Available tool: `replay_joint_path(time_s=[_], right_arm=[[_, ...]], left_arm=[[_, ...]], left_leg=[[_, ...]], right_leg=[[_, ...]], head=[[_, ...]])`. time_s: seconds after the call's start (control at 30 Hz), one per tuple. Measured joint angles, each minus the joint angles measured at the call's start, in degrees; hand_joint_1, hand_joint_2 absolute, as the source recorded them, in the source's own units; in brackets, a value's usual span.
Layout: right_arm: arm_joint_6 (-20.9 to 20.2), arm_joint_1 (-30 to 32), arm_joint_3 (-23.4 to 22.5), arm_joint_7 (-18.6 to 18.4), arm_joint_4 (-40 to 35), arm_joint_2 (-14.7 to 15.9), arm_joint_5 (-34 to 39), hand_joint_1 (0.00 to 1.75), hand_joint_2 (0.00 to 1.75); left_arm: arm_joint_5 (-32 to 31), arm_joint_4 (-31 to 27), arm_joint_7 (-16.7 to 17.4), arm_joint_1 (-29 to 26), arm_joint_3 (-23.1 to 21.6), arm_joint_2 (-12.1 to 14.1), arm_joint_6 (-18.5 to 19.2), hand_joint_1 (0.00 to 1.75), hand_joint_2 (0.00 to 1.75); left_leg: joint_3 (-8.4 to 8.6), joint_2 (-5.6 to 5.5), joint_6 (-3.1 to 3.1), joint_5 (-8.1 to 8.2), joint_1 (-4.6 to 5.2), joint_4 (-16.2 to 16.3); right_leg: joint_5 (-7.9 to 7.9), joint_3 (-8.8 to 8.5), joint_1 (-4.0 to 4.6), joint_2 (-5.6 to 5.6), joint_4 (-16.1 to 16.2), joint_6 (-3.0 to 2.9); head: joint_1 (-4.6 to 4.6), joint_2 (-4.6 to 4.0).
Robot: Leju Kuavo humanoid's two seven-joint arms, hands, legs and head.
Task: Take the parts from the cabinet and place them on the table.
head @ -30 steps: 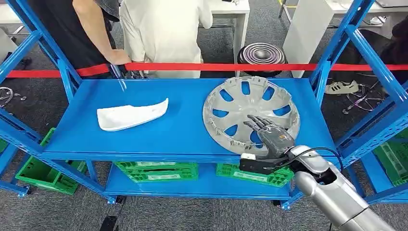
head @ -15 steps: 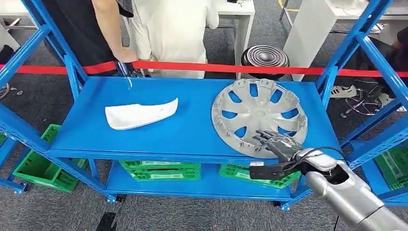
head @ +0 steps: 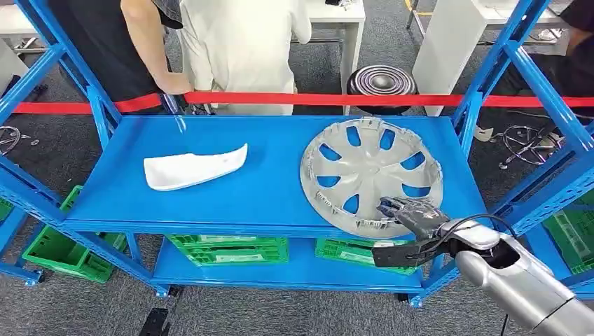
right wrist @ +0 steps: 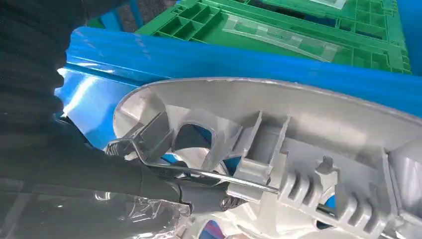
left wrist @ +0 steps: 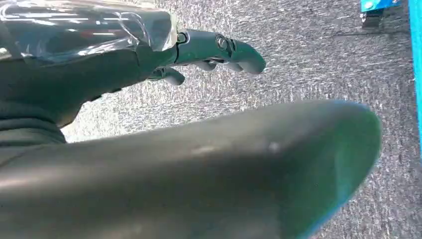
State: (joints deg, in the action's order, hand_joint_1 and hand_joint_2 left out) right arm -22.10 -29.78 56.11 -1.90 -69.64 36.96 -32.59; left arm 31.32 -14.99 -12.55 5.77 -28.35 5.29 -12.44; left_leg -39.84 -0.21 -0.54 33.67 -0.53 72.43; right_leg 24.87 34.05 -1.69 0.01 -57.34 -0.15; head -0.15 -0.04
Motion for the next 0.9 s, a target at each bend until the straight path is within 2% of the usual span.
replay_joint_path(time_s=[0.03,0.07,0.13,0.17,0.2,0.23,0.3,0.33,0.37,0.4,0.43,0.5,0.53,0.57,0.6,0.63,0.67,0.7,0.73,0.77,0.83,0.87,0.9], right_arm=[[0.15,0.0,0.15,-0.09,0.0,0.04,0.09,0.0,1.75],[0.2,0.0,0.31,-0.11,0.0,0.18,0.22,0.0,1.75],[0.5,-0.01,0.48,-0.13,-0.04,0.39,0.35,0.0,1.75],[0.59,-0.01,0.5,-0.17,-0.09,0.52,0.52,0.24,1.75],[0.66,0.05,0.55,-0.28,-0.2,0.68,0.74,1.47,1.75],[0.7,0.01,0.63,-0.37,-0.2,0.83,0.92,1.68,1.75],[1.03,0.37,0.72,-0.61,-0.39,0.98,1.16,1.68,1.75],[1.24,0.44,0.7,-0.76,-0.67,1.25,1.31,1.68,1.75],[1.51,0.61,0.66,-0.91,-0.98,1.42,1.38,1.68,1.75],[1.73,0.73,0.63,-1.0,-1.03,1.57,1.38,1.68,1.75],[1.84,0.72,0.63,-1.11,-1.09,1.79,1.4,1.68,1.75],[1.99,1.02,0.68,-1.2,-1.16,2.08,1.42,1.75,1.75],[2.03,0.99,0.66,-1.2,-1.18,2.05,1.44,1.71,1.75],[2.01,1.01,0.66,-1.2,-1.33,2.08,1.49,1.69,1.75],[2.03,0.98,0.63,-1.22,-1.38,2.12,1.51,1.71,1.75],[2.1,0.99,0.55,-1.33,-1.49,2.19,1.6,1.69,1.75],[2.27,1.18,0.48,-1.55,-1.77,2.25,1.84,1.69,1.75],[2.6,1.25,0.24,-1.79,-2.06,2.36,1.97,1.73,1.75],[2.95,1.44,0.15,-2.01,-2.36,2.66,2.34,1.71,1.75],[3.1,1.77,-0.02,-2.12,-2.8,2.8,2.45,1.75,1.75],[3.95,2.65,-0.68,-2.45,-3.82,3.19,3.12,1.73,1.75],[4.13,3.02,-1.03,-2.67,-4.29,3.28,3.32,1.75,1.75],[4.31,3.37,-1.42,-2.99,-4.81,3.48,3.34,1.75,1.75]], left_arm=[[0.07,0.0,-0.04,-0.11,0.04,0.02,0.02,0.0,0.0],[0.07,0.0,-0.13,-0.19,0.06,0.07,0.04,0.0,0.0],[0.07,0.0,-0.33,-0.17,0.17,0.15,0.07,0.0,0.0],[0.07,-0.02,-0.42,-0.15,0.26,0.26,0.15,0.0,0.0],[0.07,-0.02,-0.5,-0.08,0.39,0.46,0.15,0.0,0.0],[0.07,-0.04,-0.52,-0.04,0.5,0.48,0.15,0.0,0.0],[0.07,-0.04,-0.61,-0.17,0.57,0.57,0.15,0.0,0.0],[0.07,-0.04,-0.7,-0.16,0.57,0.63,0.15,0.0,0.0],[0.07,-0.09,-0.81,-0.07,0.59,0.63,0.15,0.0,0.0],[0.04,-0.18,-0.92,-0.03,0.59,0.52,0.15,0.0,0.0],[0.04,-0.17,-0.98,0.05,0.59,0.48,0.15,0.0,0.0],[0.04,-0.17,-0.98,-0.1,0.59,0.35,0.15,0.0,0.0],[0.04,-0.17,-0.98,-0.16,0.59,0.33,0.15,0.0,0.0],[0.04,-0.17,-0.98,-0.16,0.59,0.31,0.15,0.0,0.0],[0.04,-0.17,-1.01,-0.15,0.59,0.24,0.17,0.0,0.0],[0.02,-0.17,-1.07,-0.13,0.59,0.2,0.17,0.0,0.0],[-0.04,-0.17,-1.16,-0.12,0.59,0.13,0.17,0.0,0.0],[-0.13,-0.17,-1.25,-0.12,0.59,0.09,0.17,0.0,0.0],[-0.18,-0.17,-1.27,-0.11,0.59,0.09,0.17,0.0,0.0],[-0.24,-0.2,-1.31,-0.11,0.59,0.09,0.17,0.0,0.0],[-0.28,-0.17,-1.33,-0.16,0.59,0.04,0.17,0.0,0.0],[-0.28,-0.17,-1.4,-0.16,0.63,0.13,0.17,0.0,0.0],[-0.28,-0.2,-1.49,-0.19,0.63,0.04,0.17,0.0,0.0]], left_leg=[[-1.39,0.04,-0.1,0.56,-0.11,2.91],[-1.03,0.08,0.0,-0.6,-0.15,2.16],[2.61,0.1,0.37,-4.64,-0.14,-5.16],[6.14,0.08,0.83,-7.44,-0.11,-11.79],[7.71,-0.05,1.23,-7.07,0.01,-14.87],[7.58,0.07,1.47,-7.12,0.43,-15.06],[7.32,0.07,1.93,-7.05,0.75,-14.95],[7.32,0.07,2.37,-7.25,0.85,-15.16],[8.27,0.17,3.0,-8.08,0.24,-16.32],[8.46,0.24,3.25,-8.39,0.35,-16.76],[8.34,0.22,3.62,-8.65,0.38,-16.84],[8.12,0.23,3.66,-8.67,0.56,-16.82],[8.07,0.24,3.66,-8.67,0.65,-16.79],[8.13,0.23,3.66,-8.66,0.68,-16.78],[8.23,0.19,3.6,-8.62,0.67,-16.75],[8.3,0.16,3.53,-8.57,0.66,-16.66],[8.31,0.06,3.28,-8.39,0.64,-16.38],[8.13,-0.01,3.0,-8.17,0.69,-16.04],[7.86,-0.17,2.59,-7.84,1.2,-15.6],[7.79,-0.19,2.5,-7.86,1.17,-15.6],[7.73,-0.2,2.11,-7.98,0.92,-15.67],[7.66,-0.2,1.8,-7.7,0.86,-15.44],[7.02,-0.12,1.3,-6.75,0.68,-14.42]], right_leg=[[0.0,0.01,0.06,0.0,-0.01,0.0],[0.0,-0.06,0.09,0.01,-0.01,0.0],[0.0,-0.21,0.11,0.05,-0.01,0.02],[-0.01,-0.35,0.15,0.07,0.01,0.05],[-0.05,-0.32,0.16,0.06,0.04,0.11],[-0.14,-0.02,0.76,0.05,-0.04,0.43],[-0.35,0.01,0.34,0.05,0.17,1.06],[-0.55,-0.09,0.34,0.05,0.45,1.45],[-0.35,0.17,0.43,0.03,0.19,1.74],[0.44,0.78,0.37,-0.03,-1.04,1.59],[2.6,2.63,0.34,-0.01,-4.98,1.02],[6.24,7.01,0.31,0.0,-14.47,0.67],[7.06,8.56,0.3,-0.01,-17.77,0.89],[6.7,8.56,0.28,-0.01,-17.84,1.3],[5.39,7.05,0.27,-0.03,-15.06,1.88],[3.77,4.96,0.26,-0.04,-10.93,2.36],[1.53,1.56,0.24,-0.09,-4.32,2.82],[0.68,-0.56,0.25,-0.23,0.07,2.62],[0.66,-0.92,0.55,-0.12,0.29,1.9],[0.51,-0.69,0.47,-0.13,0.22,1.58],[0.48,-0.61,0.83,-0.12,0.22,1.2],[0.23,-0.78,0.09,-0.12,0.5,0.77],[0.26,-0.9,0.02,-0.1,0.51,0.74]], head=[[-0.02,0.0],[0.0,-0.02],[0.0,0.0],[-0.02,-0.02],[0.04,0.0],[0.07,0.0],[0.04,0.0],[-0.02,0.0],[0.04,0.0],[0.15,-0.02],[0.24,-0.02],[0.22,-0.02],[0.22,-0.02],[0.22,-0.02],[0.24,-0.02],[0.22,-0.02],[0.24,-0.02],[0.28,0.0],[0.17,0.0],[0.2,0.0],[0.18,-0.02],[0.22,0.0],[0.15,-0.02]])
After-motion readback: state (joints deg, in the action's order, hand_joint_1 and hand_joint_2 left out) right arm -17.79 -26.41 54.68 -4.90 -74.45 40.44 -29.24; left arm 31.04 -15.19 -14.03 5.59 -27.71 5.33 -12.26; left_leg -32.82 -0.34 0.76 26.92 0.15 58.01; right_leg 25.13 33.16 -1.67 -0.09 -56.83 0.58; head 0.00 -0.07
